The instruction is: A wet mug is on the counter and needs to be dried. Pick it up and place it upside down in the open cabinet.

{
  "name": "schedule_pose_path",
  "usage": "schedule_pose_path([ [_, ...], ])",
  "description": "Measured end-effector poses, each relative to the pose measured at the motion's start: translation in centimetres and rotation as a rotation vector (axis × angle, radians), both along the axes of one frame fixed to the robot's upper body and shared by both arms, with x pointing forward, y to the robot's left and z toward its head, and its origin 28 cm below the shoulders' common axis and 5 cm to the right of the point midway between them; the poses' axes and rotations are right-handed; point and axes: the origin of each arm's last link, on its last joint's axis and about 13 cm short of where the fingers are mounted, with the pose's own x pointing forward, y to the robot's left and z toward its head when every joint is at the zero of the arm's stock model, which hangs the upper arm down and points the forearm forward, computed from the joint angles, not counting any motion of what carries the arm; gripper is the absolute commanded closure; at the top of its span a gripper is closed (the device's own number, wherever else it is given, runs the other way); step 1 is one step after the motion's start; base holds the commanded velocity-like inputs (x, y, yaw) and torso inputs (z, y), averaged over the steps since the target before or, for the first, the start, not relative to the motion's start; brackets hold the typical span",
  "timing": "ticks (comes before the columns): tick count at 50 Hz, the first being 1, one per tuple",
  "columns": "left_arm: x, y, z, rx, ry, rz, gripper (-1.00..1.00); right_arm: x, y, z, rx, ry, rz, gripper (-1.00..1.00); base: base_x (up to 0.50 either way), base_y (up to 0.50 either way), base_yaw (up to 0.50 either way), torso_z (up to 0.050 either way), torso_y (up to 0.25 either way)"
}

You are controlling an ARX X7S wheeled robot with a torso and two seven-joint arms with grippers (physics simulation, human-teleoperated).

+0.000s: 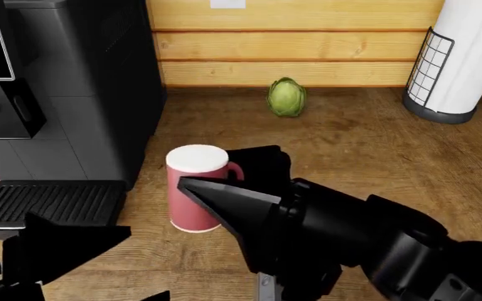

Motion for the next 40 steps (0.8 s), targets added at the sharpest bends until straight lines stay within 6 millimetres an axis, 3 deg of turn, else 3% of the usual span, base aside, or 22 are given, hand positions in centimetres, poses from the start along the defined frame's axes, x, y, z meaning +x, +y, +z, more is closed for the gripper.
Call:
schedule_pose_path([
  [20, 1.8, -0.6, 0.6, -0.044, 0.035, -0.056, -1.0, -0.3, 0.4, -1.2, -0.025, 0.022, 0.032, 1.0, 0.0, 0.0, 0.0, 0.0, 0.0],
  [40, 2.8, -0.9, -0.4, -0.051, 0.09, -0.066, -1.0, -0.5, 0.7, -1.6, -0.027, 0.032, 0.045, 1.0, 0.0, 0.0, 0.0, 0.0, 0.0],
])
